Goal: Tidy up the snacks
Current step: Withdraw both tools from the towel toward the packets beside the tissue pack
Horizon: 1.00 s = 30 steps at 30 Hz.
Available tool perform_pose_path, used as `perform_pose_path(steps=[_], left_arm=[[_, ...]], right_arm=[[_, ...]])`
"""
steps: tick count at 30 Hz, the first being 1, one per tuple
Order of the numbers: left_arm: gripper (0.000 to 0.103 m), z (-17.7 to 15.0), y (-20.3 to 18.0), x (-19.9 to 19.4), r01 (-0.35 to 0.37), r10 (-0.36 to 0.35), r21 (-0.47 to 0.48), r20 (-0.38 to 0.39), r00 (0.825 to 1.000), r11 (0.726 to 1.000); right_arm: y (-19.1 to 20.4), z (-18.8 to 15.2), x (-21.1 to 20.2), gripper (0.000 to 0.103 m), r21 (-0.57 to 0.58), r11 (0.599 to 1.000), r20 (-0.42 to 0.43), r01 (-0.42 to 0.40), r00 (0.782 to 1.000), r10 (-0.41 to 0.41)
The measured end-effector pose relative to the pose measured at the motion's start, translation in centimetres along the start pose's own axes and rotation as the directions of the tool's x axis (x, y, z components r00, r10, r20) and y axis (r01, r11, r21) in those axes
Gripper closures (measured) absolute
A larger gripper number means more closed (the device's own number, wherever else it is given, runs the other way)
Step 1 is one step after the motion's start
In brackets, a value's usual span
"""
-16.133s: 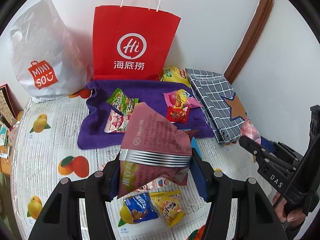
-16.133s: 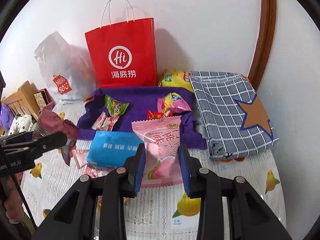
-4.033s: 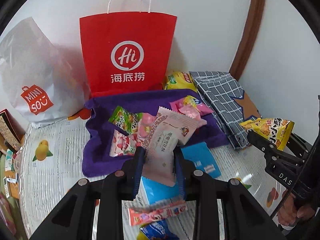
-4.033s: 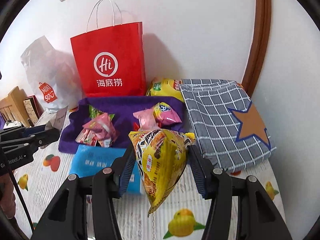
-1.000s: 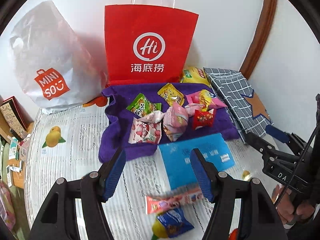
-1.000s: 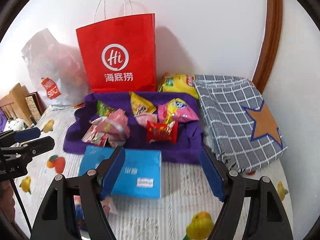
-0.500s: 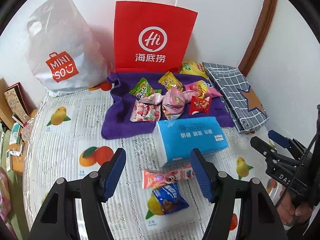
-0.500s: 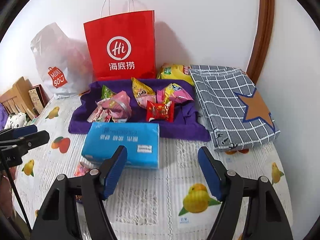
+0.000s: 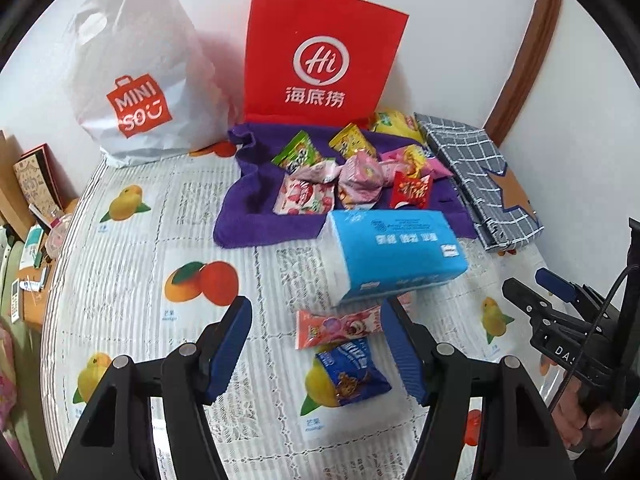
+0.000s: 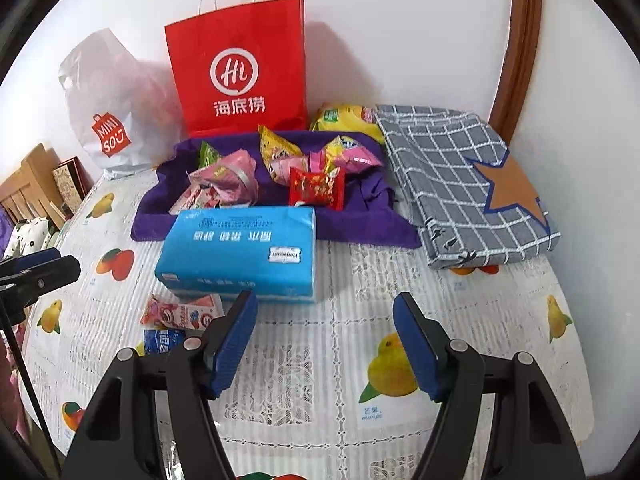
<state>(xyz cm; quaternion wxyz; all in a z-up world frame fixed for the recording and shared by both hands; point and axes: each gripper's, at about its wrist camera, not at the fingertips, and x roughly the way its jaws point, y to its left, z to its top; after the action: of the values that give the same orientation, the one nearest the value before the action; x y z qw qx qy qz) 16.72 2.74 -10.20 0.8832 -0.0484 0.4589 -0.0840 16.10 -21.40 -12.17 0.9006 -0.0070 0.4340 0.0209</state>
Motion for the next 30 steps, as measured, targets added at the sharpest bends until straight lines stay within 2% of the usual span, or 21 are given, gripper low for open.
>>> perform_pose_path(steps=[7, 14, 26, 30], left_arm=[[0.038, -0.4, 1.5, 0.8, -0.015, 0.015, -0.015, -0.003, 1.0, 1.0], [0.038, -0.5, 3.7, 2.8, -0.034, 0.031, -0.057, -0.041, 0.999, 0.998], [0.038, -0.3, 6.0, 4.0, -0.049, 0.044, -0.084, -0.057, 0.997, 0.995], [0.038, -0.5, 6.3, 4.1, -0.057, 0.053, -0.072, -0.056, 0.997, 0.996]], right_arm=[[0.5, -0.5, 1.6, 0.033, 0.01, 1.0, -0.029, -0.015, 0.999, 0.015], [1.7, -0.6, 3.7, 0.033, 0.008, 0.999, -0.063, -0.034, 0.997, 0.035], [6.2, -0.5, 6.9, 0.033, -0.041, 0.99, -0.115, -0.138, 0.985, 0.132], [6.8, -0.7, 7.9, 0.042, -0.027, 0.983, -0.138, -0.182, 0.975, 0.177]])
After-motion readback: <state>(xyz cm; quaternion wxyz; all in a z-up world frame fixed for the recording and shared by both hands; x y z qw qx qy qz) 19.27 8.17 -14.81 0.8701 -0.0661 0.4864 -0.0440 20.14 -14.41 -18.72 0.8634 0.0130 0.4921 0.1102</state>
